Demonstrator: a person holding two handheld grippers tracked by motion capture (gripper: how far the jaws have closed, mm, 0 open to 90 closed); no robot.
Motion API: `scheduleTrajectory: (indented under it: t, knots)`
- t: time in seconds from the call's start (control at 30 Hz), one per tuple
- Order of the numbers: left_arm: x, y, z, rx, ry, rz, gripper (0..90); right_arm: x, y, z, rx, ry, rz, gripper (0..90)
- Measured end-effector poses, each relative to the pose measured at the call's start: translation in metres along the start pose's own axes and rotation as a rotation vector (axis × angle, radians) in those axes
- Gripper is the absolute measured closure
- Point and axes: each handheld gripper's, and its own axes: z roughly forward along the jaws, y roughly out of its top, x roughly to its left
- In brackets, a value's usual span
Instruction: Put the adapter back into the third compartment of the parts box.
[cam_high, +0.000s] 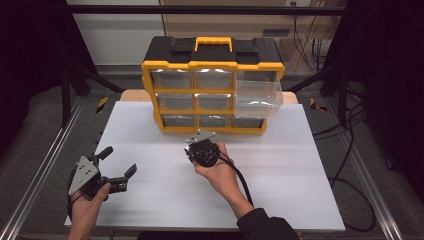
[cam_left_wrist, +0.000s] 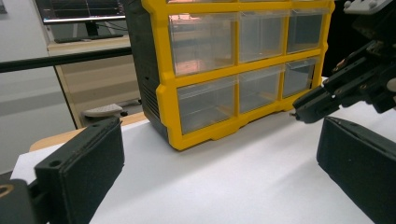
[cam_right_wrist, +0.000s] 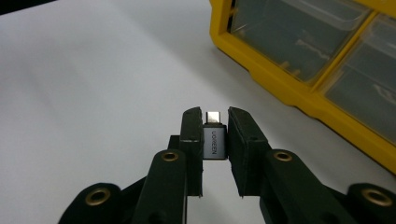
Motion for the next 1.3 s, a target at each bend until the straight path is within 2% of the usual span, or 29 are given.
scheduleTrajectory:
  t: [0.23,0.5,0.87,1.3]
  knots:
    - [0.001,0.0,0.0,-0.004,0.003,-0.003,0.6,-0.006,0.003,-0.013,-0.045,-0.03,0.019,76.5]
    - [0.0,0.0,0.0,-0.003,0.002,-0.001,0.6,-0.014,0.01,-0.035,-0.119,-0.054,0.044,76.5]
    - [0.0,0.0,0.0,-0.004,0.003,0.0,0.6,-0.017,0.025,-0.062,-0.196,-0.079,0.036,76.5]
    - [0.0,0.0,0.0,-0.003,0.001,0.0,0.6,-0.016,0.042,-0.08,-0.264,-0.095,0.027,76.6]
